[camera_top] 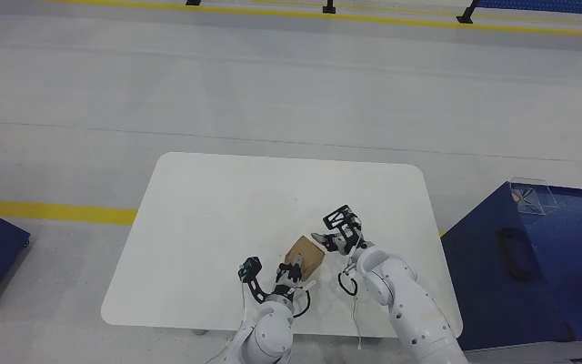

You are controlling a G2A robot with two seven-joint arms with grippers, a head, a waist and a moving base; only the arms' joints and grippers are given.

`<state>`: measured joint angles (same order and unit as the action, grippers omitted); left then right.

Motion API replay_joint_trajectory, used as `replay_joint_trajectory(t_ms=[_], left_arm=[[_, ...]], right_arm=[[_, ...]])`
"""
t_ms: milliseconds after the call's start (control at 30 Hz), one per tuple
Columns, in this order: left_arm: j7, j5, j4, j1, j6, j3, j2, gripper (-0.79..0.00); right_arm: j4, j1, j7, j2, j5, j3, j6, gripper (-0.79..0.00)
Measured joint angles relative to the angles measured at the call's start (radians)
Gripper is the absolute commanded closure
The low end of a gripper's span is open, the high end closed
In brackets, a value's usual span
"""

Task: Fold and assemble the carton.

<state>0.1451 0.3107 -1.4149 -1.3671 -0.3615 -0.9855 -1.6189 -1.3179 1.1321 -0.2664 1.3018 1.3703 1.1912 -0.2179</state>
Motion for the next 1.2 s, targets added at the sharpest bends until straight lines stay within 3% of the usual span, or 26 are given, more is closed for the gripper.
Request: replay_joint_trajectory(t_ms=[267, 433, 467, 500, 533, 567, 733, 867, 967, 1100, 1200], left_arm=[[-0.001, -0.002, 0.012, 0.011, 0.002, 0.004, -0.005, -0.323], [0.004, -0.002, 0.011, 0.011, 0.006, 0.005, -0.007, -0.385], [0.007, 0.000, 0.008, 0.009, 0.009, 0.005, -0.007, -0.523], [0.010, 0.001, 0.005, 0.007, 0.012, 0.004, -0.007, -0.582], [0.015, 0.004, 0.000, 0.003, 0.021, 0.002, -0.006, -0.708], [0.024, 0.008, -0.008, -0.003, 0.036, -0.001, -0.006, -0.785], [0.089, 0.108, -0.052, -0.038, 0.148, -0.001, 0.006, -0.785], [0.271, 0.405, -0.027, -0.057, 0.287, 0.010, 0.027, -0.785], [0.414, 0.516, -0.001, -0.055, 0.287, -0.003, 0.025, -0.785], [0.383, 0.467, -0.003, -0.049, 0.294, -0.004, 0.028, -0.785], [0.372, 0.621, 0.017, -0.027, 0.281, -0.015, 0.045, -0.785]], right_arm=[[-0.025, 0.013, 0.028, -0.003, 0.002, -0.009, -0.064, -0.785], [0.002, -0.002, -0.018, 0.002, 0.044, -0.028, -0.003, -0.785], [0.010, -0.008, -0.021, 0.004, 0.044, -0.034, 0.015, -0.785], [0.014, -0.012, -0.021, 0.006, 0.043, -0.039, 0.023, -0.785], [0.019, -0.014, -0.020, 0.007, 0.040, -0.042, 0.024, -0.785], [0.023, -0.017, -0.018, 0.008, 0.036, -0.044, 0.024, -0.785], [0.009, -0.010, 0.003, 0.006, 0.007, -0.024, 0.004, -0.785], [-0.003, -0.002, 0.002, -0.001, -0.007, 0.014, 0.007, -0.785], [0.011, -0.010, -0.016, 0.000, -0.017, 0.021, 0.022, -0.785], [0.038, -0.028, -0.039, 0.005, -0.005, 0.000, 0.039, -0.785], [0.068, -0.047, -0.058, 0.010, 0.025, -0.030, 0.050, -0.785]])
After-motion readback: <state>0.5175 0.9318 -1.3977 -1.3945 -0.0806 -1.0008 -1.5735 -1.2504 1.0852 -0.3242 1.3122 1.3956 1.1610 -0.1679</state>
